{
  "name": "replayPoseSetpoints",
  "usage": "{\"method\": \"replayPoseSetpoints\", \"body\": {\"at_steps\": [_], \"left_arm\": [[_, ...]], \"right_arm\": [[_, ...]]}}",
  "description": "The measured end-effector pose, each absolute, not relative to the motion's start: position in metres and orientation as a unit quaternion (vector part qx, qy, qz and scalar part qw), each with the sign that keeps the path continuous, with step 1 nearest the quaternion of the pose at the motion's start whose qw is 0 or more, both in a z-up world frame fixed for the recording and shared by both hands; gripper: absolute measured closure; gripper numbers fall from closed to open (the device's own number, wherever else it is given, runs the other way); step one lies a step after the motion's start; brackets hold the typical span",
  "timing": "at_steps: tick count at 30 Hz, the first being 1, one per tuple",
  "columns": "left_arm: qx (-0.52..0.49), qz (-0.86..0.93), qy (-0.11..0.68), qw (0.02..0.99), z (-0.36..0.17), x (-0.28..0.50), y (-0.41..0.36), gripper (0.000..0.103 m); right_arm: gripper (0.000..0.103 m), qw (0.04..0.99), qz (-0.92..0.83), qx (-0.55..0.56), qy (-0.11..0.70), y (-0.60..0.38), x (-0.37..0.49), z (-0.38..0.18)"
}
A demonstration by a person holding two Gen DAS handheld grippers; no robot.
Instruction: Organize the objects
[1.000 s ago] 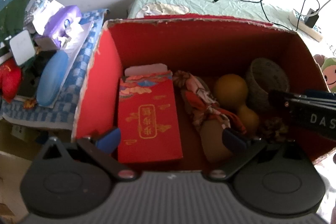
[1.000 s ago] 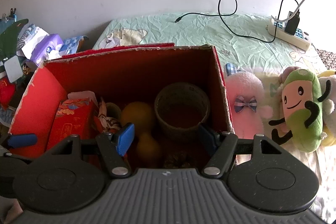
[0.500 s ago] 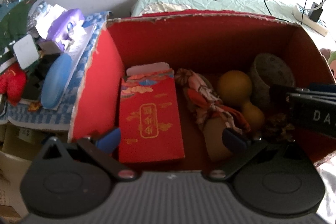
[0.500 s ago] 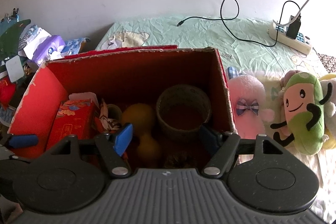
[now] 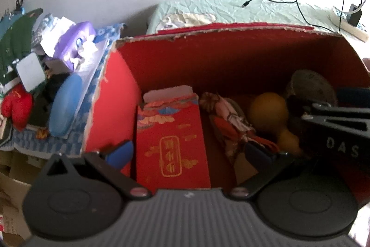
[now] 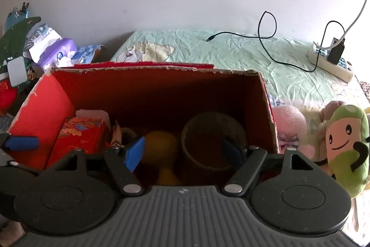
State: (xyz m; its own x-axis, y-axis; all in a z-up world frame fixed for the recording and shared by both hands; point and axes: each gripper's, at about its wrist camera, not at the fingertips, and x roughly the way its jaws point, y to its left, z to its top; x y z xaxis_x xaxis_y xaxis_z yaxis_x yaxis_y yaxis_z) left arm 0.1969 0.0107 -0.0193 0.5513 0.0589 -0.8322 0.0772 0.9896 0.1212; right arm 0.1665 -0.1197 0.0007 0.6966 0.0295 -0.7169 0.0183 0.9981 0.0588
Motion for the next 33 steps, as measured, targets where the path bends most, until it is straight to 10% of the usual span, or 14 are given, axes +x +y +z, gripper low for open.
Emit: {"method": "replayPoseSetpoints", "body": {"at_steps": [33], "left_arm": [[0.089, -0.008, 0.472, 0.877, -0.0238, 0.1945, 0.0041, 0.0]], "right_arm": [[0.025, 0.922, 0.003, 0.022, 0.388, -0.1191, 0.1619, -0.0009]]}}
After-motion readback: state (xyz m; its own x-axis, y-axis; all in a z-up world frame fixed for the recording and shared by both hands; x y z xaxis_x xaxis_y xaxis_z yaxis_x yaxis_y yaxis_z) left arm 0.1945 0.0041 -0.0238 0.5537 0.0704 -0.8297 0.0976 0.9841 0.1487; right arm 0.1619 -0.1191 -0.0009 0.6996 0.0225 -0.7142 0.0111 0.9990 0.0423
